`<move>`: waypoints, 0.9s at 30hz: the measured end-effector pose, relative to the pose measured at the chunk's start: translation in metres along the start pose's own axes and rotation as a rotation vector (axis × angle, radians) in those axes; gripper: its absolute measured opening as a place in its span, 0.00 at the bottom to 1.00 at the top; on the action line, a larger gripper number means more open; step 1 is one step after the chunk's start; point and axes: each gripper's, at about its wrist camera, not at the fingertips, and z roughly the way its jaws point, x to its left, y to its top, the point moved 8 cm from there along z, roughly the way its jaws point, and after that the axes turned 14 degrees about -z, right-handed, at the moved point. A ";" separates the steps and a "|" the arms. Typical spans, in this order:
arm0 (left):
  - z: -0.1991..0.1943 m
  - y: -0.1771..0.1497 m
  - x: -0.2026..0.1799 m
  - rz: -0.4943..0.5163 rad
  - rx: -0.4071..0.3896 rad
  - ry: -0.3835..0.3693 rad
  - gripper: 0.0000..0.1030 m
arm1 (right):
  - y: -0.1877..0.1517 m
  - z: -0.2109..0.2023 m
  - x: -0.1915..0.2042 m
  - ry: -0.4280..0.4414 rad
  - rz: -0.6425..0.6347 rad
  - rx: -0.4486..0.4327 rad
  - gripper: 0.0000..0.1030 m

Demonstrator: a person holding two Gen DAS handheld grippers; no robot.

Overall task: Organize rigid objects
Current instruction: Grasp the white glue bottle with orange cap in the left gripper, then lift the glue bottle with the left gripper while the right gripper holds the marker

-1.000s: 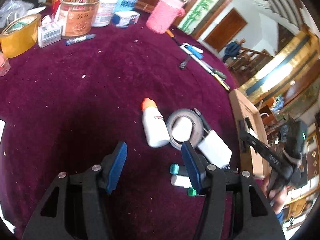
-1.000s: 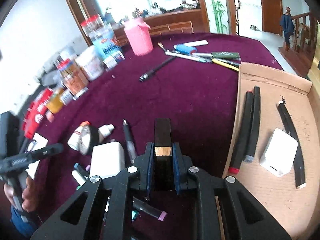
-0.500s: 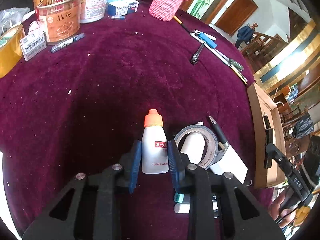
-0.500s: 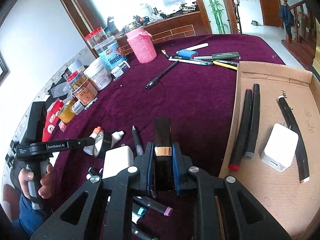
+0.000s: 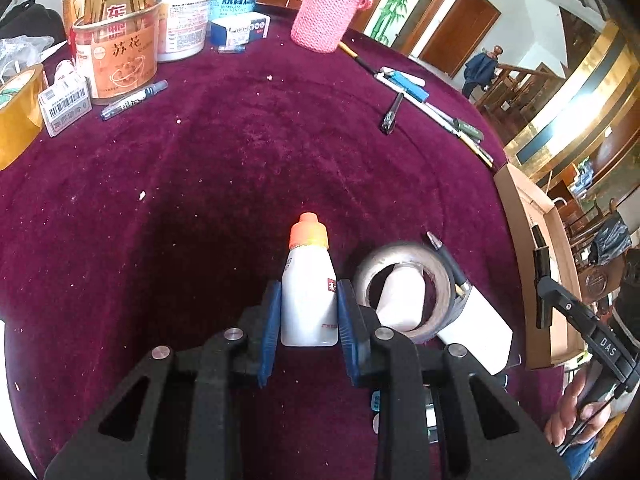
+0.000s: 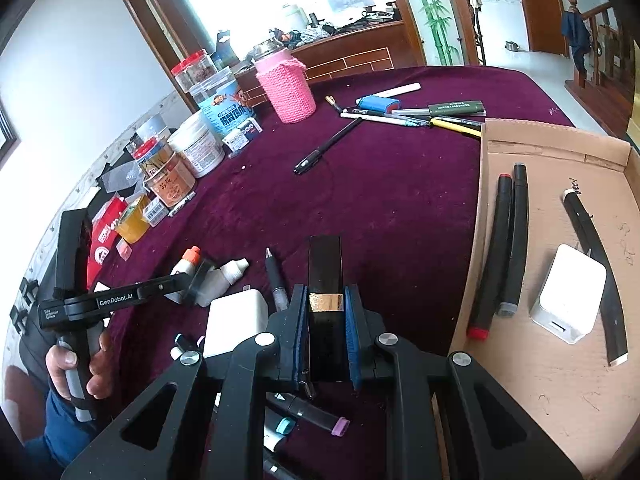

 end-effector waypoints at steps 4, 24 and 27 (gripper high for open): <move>-0.011 0.005 -0.006 0.021 -0.056 -0.013 0.23 | 0.001 -0.002 -0.005 0.000 0.013 -0.010 0.15; -0.026 -0.007 -0.057 0.212 -0.181 -0.043 0.24 | 0.002 -0.002 -0.008 -0.022 0.024 -0.016 0.15; -0.036 -0.009 -0.066 0.269 -0.269 -0.002 0.24 | 0.005 -0.004 -0.001 -0.074 -0.031 -0.024 0.15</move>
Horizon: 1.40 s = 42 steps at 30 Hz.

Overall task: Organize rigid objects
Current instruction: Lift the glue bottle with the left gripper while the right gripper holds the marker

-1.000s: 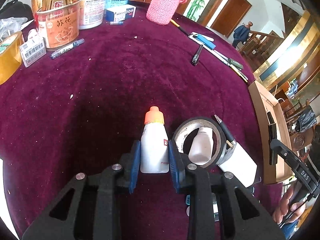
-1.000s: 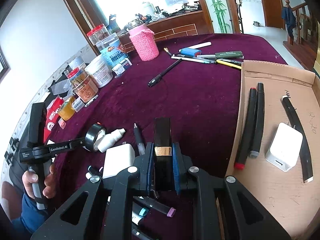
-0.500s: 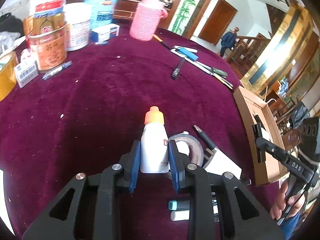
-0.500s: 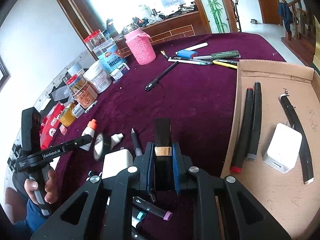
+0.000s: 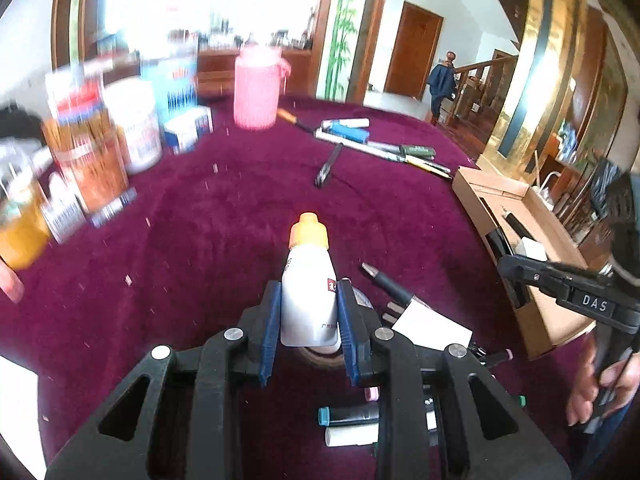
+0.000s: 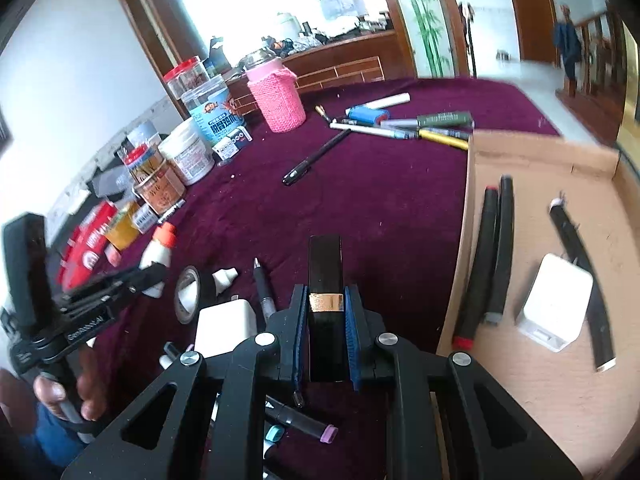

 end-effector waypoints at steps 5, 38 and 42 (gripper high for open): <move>-0.012 0.004 -0.007 0.077 -0.124 0.082 0.24 | 0.002 -0.003 0.017 -0.002 -0.053 -0.017 0.15; -0.028 0.004 -0.013 0.198 -0.301 0.242 0.24 | -0.003 0.003 0.040 -0.043 -0.115 -0.021 0.15; -0.029 0.004 -0.013 0.199 -0.305 0.244 0.24 | -0.003 0.004 0.044 -0.052 -0.131 -0.021 0.15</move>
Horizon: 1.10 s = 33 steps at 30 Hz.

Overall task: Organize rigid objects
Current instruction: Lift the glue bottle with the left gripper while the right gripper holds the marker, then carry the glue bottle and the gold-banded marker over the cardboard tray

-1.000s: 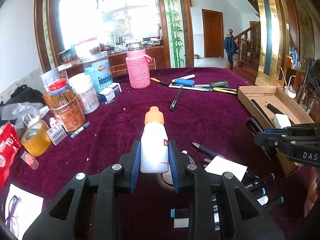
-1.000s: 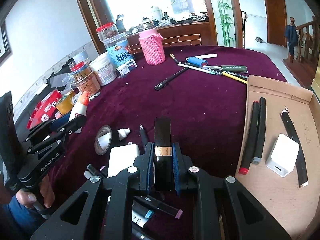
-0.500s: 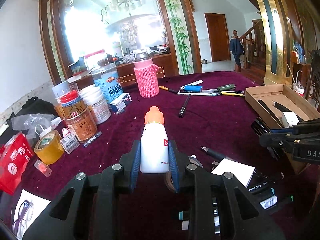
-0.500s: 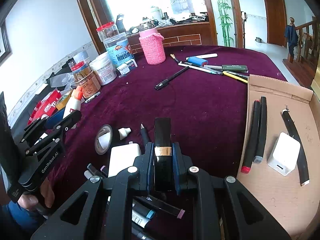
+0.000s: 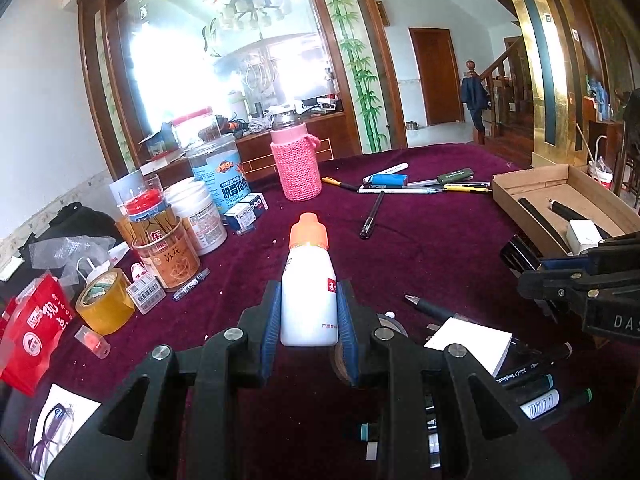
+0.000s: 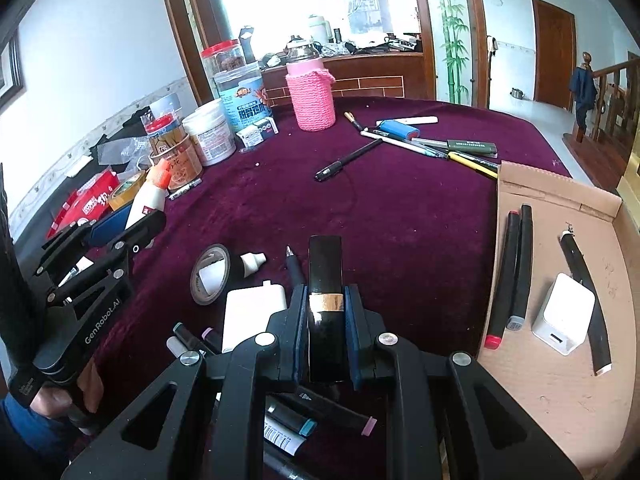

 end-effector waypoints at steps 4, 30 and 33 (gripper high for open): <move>-0.001 0.000 0.000 0.001 -0.003 0.003 0.24 | 0.000 0.001 0.002 0.000 -0.006 0.000 0.15; -0.005 0.004 -0.002 -0.017 -0.001 -0.020 0.24 | 0.003 -0.006 -0.010 -0.036 0.020 -0.025 0.15; -0.012 0.007 -0.010 -0.034 0.016 -0.064 0.24 | 0.007 -0.017 -0.030 -0.037 0.076 -0.060 0.15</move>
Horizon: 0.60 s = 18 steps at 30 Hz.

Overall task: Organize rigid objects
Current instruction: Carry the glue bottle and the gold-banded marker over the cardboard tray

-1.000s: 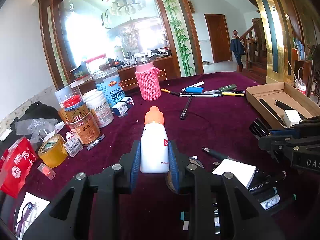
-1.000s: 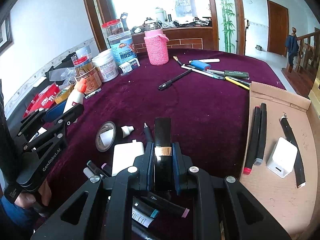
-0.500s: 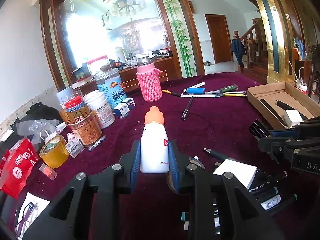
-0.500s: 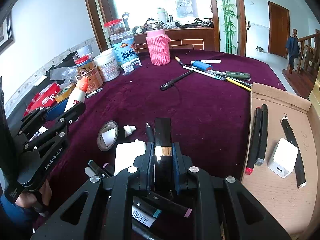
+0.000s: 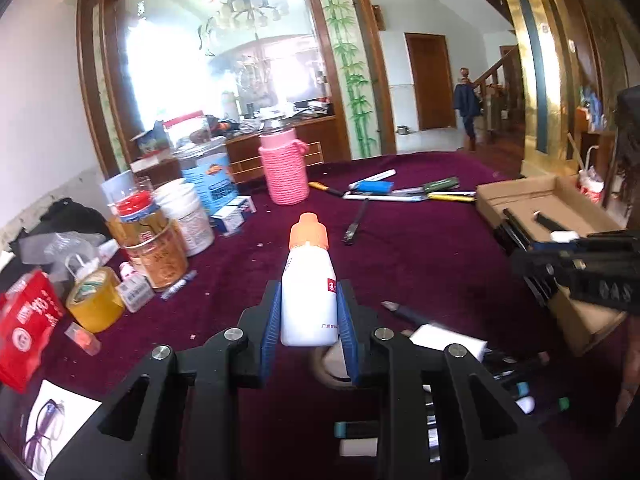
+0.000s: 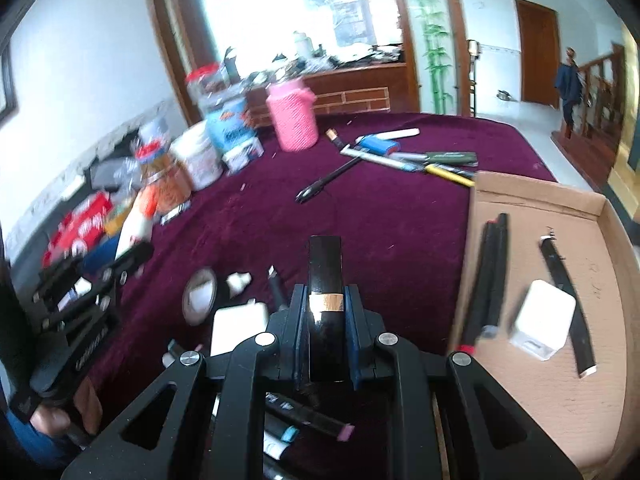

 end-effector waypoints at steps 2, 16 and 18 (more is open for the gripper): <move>-0.005 0.003 -0.012 0.013 0.009 -0.025 0.24 | 0.003 -0.009 -0.022 -0.031 0.045 -0.021 0.15; 0.001 -0.014 -0.185 0.048 0.371 -0.418 0.24 | -0.045 -0.048 -0.197 -0.206 0.469 0.038 0.15; 0.005 -0.024 -0.209 0.045 0.429 -0.462 0.24 | -0.052 -0.047 -0.208 -0.215 0.499 0.056 0.15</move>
